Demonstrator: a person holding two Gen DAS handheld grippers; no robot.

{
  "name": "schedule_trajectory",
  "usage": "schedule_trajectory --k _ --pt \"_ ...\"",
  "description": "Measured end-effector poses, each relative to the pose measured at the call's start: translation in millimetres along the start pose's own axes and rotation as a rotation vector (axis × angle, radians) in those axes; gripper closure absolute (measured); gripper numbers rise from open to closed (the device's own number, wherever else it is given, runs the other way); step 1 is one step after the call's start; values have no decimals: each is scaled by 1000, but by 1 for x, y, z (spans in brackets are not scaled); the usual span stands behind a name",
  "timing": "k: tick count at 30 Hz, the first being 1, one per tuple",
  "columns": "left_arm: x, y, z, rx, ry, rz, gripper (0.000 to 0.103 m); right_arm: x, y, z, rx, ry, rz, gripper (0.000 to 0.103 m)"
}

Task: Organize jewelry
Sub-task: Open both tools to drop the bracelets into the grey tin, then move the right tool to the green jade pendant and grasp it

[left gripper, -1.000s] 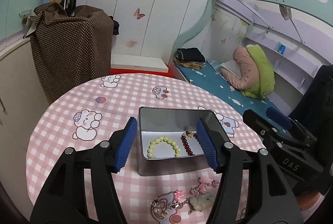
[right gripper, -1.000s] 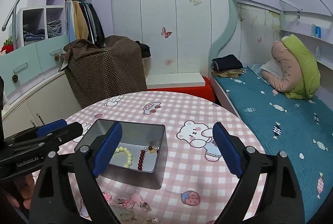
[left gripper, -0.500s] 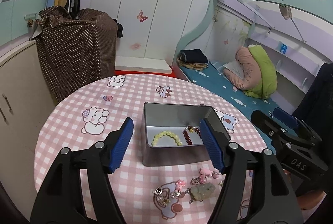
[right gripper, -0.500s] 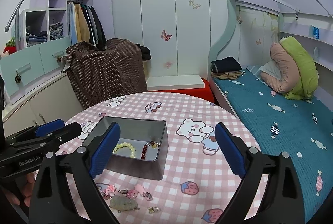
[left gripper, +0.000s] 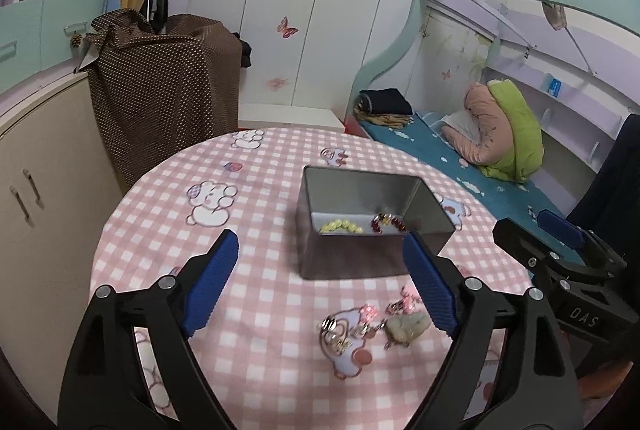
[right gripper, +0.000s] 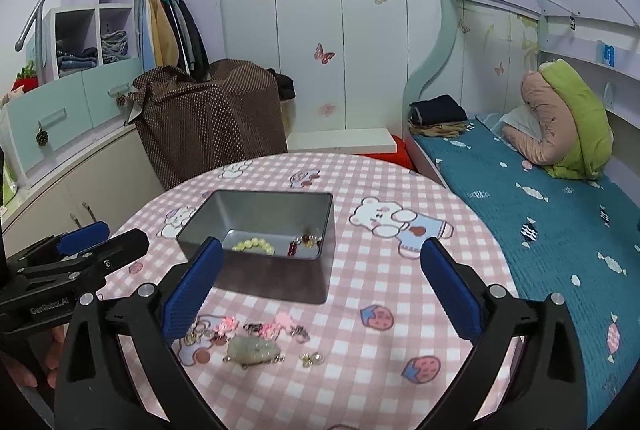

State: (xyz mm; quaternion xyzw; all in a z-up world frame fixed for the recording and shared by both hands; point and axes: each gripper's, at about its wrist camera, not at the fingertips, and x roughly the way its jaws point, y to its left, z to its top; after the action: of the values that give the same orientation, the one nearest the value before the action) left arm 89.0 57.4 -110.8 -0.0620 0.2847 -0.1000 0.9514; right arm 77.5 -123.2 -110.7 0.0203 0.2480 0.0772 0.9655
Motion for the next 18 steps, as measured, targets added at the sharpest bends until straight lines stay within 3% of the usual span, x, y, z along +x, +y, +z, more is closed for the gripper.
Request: schedule_trajectory --k 18 --pt "5 29 -37 -12 106 25 10 25 26 -41 -18 183 54 8"
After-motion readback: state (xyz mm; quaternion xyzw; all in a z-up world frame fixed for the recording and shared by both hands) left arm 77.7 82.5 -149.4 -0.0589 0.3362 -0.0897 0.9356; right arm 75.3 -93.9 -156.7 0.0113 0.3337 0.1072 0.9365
